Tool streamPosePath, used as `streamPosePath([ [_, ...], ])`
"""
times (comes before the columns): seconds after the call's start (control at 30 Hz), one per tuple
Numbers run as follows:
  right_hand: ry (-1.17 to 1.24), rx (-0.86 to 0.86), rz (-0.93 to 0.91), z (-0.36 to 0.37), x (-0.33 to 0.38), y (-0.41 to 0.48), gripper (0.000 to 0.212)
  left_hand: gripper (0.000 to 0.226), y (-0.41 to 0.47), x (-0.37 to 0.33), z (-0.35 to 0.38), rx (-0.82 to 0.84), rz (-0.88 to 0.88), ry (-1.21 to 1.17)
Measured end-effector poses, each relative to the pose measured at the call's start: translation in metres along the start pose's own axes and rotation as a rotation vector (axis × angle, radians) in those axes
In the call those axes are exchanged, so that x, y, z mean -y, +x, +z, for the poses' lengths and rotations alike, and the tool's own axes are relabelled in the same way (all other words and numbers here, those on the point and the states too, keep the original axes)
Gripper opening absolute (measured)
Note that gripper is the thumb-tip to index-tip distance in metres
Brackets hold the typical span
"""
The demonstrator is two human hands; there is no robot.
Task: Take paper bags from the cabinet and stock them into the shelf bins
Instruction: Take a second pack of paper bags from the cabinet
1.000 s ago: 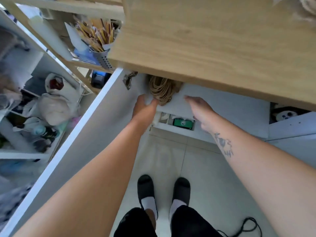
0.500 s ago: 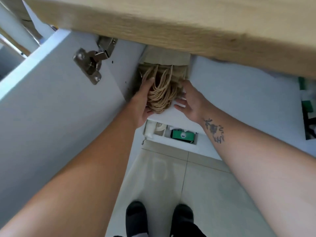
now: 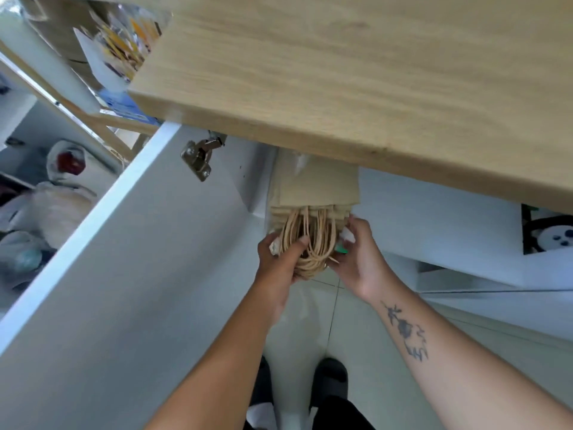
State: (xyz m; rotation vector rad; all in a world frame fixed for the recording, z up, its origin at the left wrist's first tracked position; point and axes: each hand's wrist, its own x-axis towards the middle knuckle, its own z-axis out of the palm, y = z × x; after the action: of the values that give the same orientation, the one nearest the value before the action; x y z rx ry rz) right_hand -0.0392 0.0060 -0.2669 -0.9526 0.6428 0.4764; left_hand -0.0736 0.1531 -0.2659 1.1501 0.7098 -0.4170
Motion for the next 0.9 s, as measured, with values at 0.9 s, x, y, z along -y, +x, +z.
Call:
streamPosePath([
  [0.9, -0.234, -0.049, 0.082, 0.007, -0.006, -0.011, 0.053, 0.066, 0.014, -0.056, -0.02, 0.07, -0.034, 0.349],
])
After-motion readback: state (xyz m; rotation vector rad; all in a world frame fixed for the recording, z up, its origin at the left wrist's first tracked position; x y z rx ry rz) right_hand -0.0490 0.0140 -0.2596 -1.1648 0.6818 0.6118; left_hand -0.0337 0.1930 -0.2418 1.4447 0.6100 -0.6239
